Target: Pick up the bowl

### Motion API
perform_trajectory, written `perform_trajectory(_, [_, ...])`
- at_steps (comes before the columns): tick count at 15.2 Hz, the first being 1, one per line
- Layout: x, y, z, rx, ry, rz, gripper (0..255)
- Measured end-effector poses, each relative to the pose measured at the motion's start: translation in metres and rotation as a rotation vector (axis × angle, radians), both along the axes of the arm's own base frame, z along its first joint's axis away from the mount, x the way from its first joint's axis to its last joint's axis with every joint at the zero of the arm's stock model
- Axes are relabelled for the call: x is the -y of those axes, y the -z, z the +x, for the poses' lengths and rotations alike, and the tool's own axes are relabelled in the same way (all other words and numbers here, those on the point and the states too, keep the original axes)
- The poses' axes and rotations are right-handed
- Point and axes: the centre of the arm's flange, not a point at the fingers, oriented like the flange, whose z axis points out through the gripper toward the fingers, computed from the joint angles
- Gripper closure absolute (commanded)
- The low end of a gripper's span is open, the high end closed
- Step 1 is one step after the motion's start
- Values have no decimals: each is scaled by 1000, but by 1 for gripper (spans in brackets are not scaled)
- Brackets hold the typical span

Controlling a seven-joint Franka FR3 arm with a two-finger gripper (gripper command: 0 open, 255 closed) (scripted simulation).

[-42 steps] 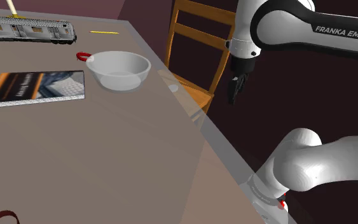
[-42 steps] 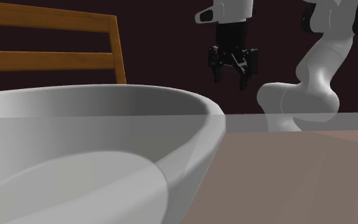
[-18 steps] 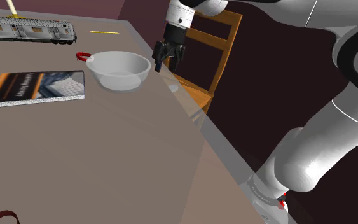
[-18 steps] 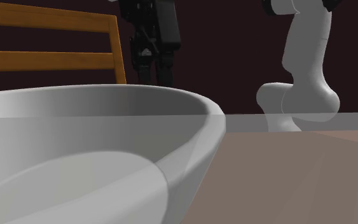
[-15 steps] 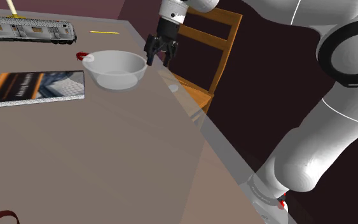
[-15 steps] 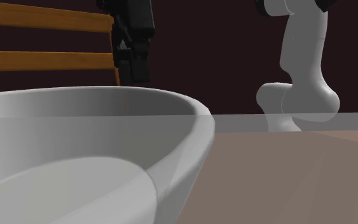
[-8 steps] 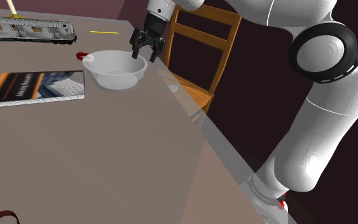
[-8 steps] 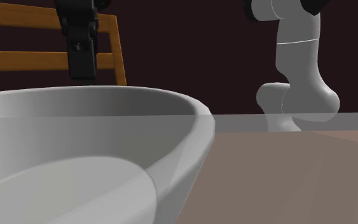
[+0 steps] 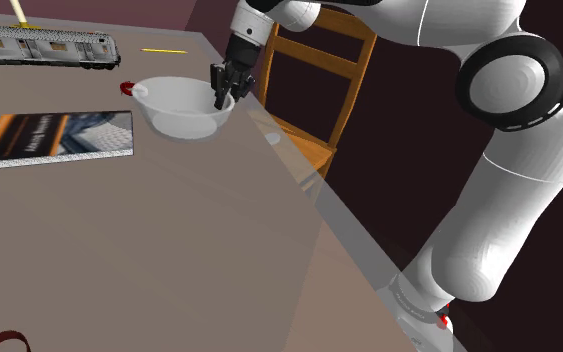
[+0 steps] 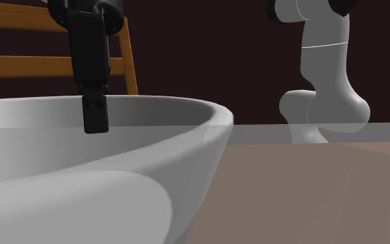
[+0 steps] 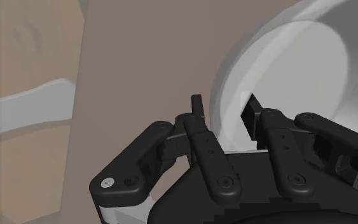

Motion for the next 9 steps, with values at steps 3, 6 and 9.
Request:
perform_trajectory(3, [0, -2, 0, 5, 1, 1, 255])
perform_trajectory(6, [0, -2, 0, 6, 1, 1, 255])
perform_trajectory(9, [0, -2, 0, 3, 1, 0, 255])
